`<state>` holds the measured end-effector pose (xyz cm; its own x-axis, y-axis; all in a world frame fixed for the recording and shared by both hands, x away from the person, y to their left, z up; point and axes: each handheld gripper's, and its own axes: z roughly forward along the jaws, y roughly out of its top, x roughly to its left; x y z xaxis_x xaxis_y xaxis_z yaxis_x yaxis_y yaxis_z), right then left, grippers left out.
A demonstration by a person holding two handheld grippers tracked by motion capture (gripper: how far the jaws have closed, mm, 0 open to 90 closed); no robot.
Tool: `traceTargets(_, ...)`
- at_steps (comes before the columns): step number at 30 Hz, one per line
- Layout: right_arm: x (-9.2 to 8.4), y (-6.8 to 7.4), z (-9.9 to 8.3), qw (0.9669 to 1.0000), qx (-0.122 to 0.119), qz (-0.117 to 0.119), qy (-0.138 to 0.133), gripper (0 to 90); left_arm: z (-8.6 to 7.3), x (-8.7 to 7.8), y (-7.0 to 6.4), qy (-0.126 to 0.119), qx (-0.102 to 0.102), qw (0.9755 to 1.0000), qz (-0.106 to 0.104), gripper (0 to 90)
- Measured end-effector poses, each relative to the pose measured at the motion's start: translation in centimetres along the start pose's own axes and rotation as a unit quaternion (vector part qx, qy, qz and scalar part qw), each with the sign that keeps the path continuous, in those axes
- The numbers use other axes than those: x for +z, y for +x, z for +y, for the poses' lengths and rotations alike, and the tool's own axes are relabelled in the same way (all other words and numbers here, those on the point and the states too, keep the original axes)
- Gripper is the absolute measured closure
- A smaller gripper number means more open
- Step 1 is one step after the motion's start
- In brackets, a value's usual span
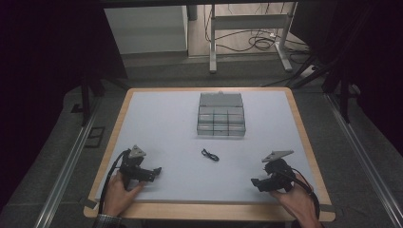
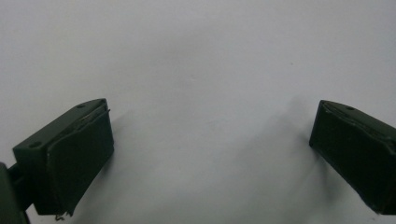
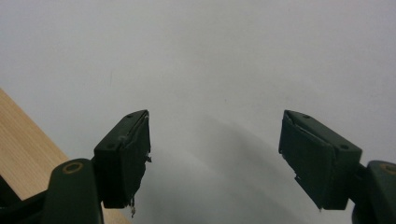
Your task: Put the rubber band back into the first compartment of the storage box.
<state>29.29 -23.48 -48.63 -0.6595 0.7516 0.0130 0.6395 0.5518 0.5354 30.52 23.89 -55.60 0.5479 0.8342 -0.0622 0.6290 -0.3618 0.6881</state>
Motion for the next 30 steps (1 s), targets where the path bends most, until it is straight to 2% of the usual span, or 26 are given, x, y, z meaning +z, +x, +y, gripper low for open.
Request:
traceTargets(10, 0.5, 0.1, 1.7, 0.9999, 0.003, 0.001, 0.01, 25.0, 0.0, 0.0, 0.0, 0.0, 0.0, 1.0, 0.0, 0.0)
traceTargets(12, 0.6, 0.0, 2.1, 0.9999, 0.002, 0.008, 0.014, 25.0, 0.0, 0.0, 0.0, 0.0, 0.0, 1.0, 0.0, 0.0)
traceTargets(25, 2.4, 0.6, 4.6, 0.9974, -0.038, 0.023, 0.058, 26.8, 0.0, 0.0, 0.0, 0.0, 0.0, 1.0, 0.0, 0.0)
traceTargets(30, 3.0, 0.7, 5.4, 0.9962, -0.044, 0.027, 0.07, 27.3, 0.0, 0.0, 0.0, 0.0, 0.0, 1.0, 0.0, 0.0)
